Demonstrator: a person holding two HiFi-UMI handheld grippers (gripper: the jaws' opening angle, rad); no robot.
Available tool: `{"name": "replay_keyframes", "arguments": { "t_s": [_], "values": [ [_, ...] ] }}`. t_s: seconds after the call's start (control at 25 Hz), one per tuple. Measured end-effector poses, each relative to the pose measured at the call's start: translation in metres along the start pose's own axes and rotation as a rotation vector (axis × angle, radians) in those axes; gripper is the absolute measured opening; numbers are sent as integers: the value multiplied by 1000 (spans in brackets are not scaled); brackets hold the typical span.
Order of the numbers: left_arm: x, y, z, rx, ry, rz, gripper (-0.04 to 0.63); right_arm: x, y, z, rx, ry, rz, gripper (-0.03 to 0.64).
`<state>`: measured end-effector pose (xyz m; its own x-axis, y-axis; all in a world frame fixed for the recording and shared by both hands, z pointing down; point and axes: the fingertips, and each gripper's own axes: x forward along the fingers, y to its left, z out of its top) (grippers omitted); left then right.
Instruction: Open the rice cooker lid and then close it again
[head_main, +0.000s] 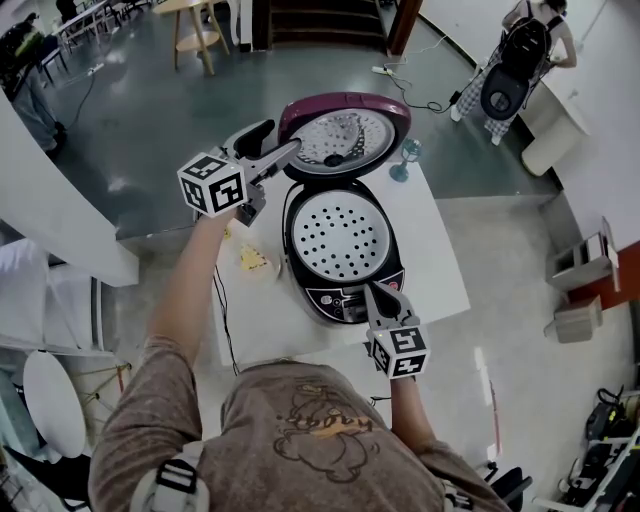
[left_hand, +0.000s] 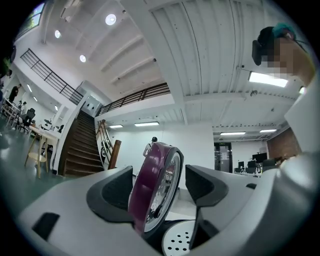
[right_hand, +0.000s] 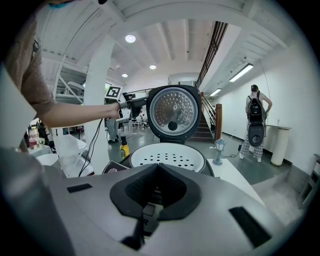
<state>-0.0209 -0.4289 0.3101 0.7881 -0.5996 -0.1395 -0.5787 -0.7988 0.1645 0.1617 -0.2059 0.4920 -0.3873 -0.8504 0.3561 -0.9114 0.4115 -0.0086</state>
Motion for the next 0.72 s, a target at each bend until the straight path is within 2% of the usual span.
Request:
{"name": "replay_keyframes", "arguments": {
  "t_s": [0.72],
  "values": [
    [11, -12, 9, 15, 4, -37, 327, -1, 1, 1, -6, -1, -1, 5]
  ]
}}
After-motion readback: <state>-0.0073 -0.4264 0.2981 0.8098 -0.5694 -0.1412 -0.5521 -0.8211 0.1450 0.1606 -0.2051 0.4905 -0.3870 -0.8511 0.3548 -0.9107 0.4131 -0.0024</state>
